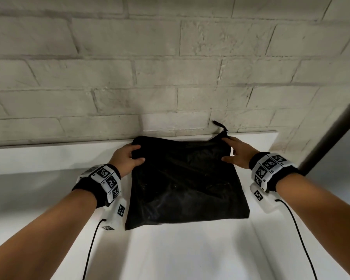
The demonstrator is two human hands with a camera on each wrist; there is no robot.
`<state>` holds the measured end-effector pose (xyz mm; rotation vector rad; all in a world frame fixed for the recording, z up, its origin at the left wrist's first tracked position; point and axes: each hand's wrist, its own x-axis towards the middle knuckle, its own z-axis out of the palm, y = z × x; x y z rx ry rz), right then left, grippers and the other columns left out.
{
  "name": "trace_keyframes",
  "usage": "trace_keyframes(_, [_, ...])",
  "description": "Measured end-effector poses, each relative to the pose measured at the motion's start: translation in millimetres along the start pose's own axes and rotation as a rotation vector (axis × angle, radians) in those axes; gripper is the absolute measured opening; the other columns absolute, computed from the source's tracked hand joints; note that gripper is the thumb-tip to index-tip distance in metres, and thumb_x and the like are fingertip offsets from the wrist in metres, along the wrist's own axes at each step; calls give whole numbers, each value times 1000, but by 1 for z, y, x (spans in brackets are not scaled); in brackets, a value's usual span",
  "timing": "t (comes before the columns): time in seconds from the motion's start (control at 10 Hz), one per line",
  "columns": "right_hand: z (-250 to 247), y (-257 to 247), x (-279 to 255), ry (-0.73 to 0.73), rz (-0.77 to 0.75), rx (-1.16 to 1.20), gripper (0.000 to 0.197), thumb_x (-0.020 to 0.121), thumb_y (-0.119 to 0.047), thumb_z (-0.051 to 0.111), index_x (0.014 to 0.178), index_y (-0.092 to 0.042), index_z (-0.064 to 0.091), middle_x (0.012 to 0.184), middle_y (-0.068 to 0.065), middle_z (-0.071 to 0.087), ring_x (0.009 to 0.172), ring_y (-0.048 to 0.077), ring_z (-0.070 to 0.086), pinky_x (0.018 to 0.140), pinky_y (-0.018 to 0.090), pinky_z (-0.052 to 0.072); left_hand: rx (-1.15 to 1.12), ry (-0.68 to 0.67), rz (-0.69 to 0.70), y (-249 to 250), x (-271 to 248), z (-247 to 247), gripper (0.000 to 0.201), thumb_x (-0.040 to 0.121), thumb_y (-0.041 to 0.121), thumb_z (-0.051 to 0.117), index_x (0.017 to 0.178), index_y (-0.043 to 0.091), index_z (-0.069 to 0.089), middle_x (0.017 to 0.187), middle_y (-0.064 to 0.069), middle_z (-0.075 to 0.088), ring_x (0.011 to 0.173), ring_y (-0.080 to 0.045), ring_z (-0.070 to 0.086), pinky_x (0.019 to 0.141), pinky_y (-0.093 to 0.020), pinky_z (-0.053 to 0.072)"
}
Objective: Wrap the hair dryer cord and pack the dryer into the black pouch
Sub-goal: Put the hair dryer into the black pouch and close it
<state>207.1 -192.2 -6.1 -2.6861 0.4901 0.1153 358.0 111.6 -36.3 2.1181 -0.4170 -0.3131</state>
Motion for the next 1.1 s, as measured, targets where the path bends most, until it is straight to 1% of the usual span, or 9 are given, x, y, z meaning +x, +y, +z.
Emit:
trace_keyframes(0.2, [10, 7, 16, -50, 13, -48, 74, 86, -27, 59, 144, -14, 16, 152, 6, 18, 126, 30, 41, 104, 32, 33, 94, 18, 62, -10, 8, 12, 54, 82, -1, 63, 133, 7, 48, 145, -11, 41, 127, -31, 46, 99, -24, 35])
trace_keyframes(0.3, [11, 10, 19, -81, 20, -82, 72, 86, -27, 58, 144, -13, 16, 152, 7, 20, 126, 29, 41, 103, 32, 33, 175, 28, 86, -13, 11, 13, 52, 82, 1, 64, 132, 7, 50, 143, -13, 44, 125, -32, 48, 105, -29, 37])
trace_keyframes(0.4, [12, 11, 23, -118, 30, -77, 66, 86, -25, 58, 142, -15, 23, 147, 8, 29, 126, 29, 40, 103, 32, 33, 240, 8, 88, -13, 13, 14, 52, 81, 2, 64, 131, 6, 50, 141, -15, 46, 126, -31, 48, 108, -32, 36])
trace_keyframes(0.5, [14, 11, 25, -140, 34, -92, 64, 86, -24, 57, 141, -14, 25, 145, 9, 30, 125, 29, 41, 102, 32, 34, 282, -13, 62, -13, 14, 17, 53, 82, 5, 64, 133, 6, 49, 142, -14, 46, 127, -30, 47, 109, -31, 35])
trace_keyframes(0.7, [19, 9, 27, -155, 52, -96, 70, 87, -22, 56, 143, -13, 16, 150, 11, 22, 130, 30, 37, 105, 34, 31, 342, -68, 15, -15, 14, 23, 56, 85, 11, 61, 138, 9, 42, 144, -14, 43, 131, -28, 43, 109, -29, 32])
trace_keyframes(0.8, [19, 10, 23, -118, 69, -53, 65, 86, -21, 58, 141, -14, 24, 146, 12, 29, 126, 32, 41, 103, 35, 34, 334, -102, -19, -16, 11, 22, 60, 85, 17, 63, 140, 13, 39, 144, -13, 43, 128, -28, 45, 107, -30, 35])
trace_keyframes(0.9, [17, 10, 16, -80, 107, -71, 52, 86, -25, 57, 134, -14, 39, 137, 15, 40, 122, 31, 45, 101, 35, 35, 336, -100, -56, -14, 7, 16, 62, 85, 22, 63, 141, 15, 38, 145, -13, 41, 125, -30, 48, 107, -33, 36])
trace_keyframes(1.0, [14, 10, 6, -19, 130, -70, 49, 85, -27, 57, 131, -17, 42, 135, 14, 42, 124, 32, 43, 104, 36, 35, 401, -75, -72, -11, -1, 10, 67, 83, 26, 64, 142, 16, 34, 145, -17, 38, 126, -32, 46, 106, -32, 35])
trace_keyframes(1.1, [24, 7, -10, 14, 98, -19, 49, 85, -28, 57, 131, -18, 43, 136, 13, 42, 126, 32, 40, 105, 36, 34, 430, -147, -77, -5, -23, 9, 66, 84, 28, 63, 141, 14, 36, 145, -16, 37, 131, -28, 42, 106, -27, 32])
